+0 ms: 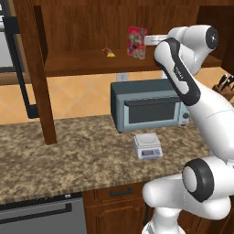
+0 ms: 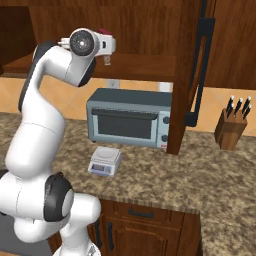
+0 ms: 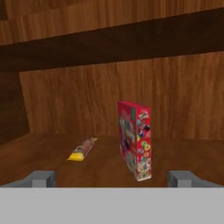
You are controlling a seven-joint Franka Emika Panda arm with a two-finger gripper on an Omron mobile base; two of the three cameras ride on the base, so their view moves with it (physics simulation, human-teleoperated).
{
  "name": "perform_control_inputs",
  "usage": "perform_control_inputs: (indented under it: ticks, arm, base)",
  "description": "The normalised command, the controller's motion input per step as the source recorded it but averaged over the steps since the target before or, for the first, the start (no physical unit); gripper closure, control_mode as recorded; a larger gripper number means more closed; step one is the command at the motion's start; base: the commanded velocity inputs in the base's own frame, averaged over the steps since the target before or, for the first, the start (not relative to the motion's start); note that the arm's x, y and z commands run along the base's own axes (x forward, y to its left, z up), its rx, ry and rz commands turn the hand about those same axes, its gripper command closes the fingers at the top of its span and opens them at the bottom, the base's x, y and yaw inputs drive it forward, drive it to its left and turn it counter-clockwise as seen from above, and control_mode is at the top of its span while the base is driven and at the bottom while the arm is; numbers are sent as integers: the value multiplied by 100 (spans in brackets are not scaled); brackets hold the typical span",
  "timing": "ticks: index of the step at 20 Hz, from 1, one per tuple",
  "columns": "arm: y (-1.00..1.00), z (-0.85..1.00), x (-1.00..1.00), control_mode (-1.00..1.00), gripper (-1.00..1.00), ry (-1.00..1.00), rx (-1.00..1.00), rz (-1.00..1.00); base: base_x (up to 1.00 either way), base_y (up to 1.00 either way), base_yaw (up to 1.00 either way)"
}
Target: Pick the cereal and place it on the digital scale for weighing, and close the cabinet.
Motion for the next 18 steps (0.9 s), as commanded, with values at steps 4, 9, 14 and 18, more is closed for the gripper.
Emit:
perform_control_inputs:
  ticks: [4, 9, 14, 18]
  arm:
    - [-14, 0, 26, -100, -100, 0, 1, 0]
    - [-6, -4, 47, -100, -100, 0, 0, 1]
    - [-2, -1, 50, -100, -100, 0, 0, 0]
    - [0, -7, 49, -100, -100, 2, 0, 0]
  base:
    - [0, 0, 0]
    - [0, 0, 0]
    - [0, 0, 0]
    - [0, 0, 0]
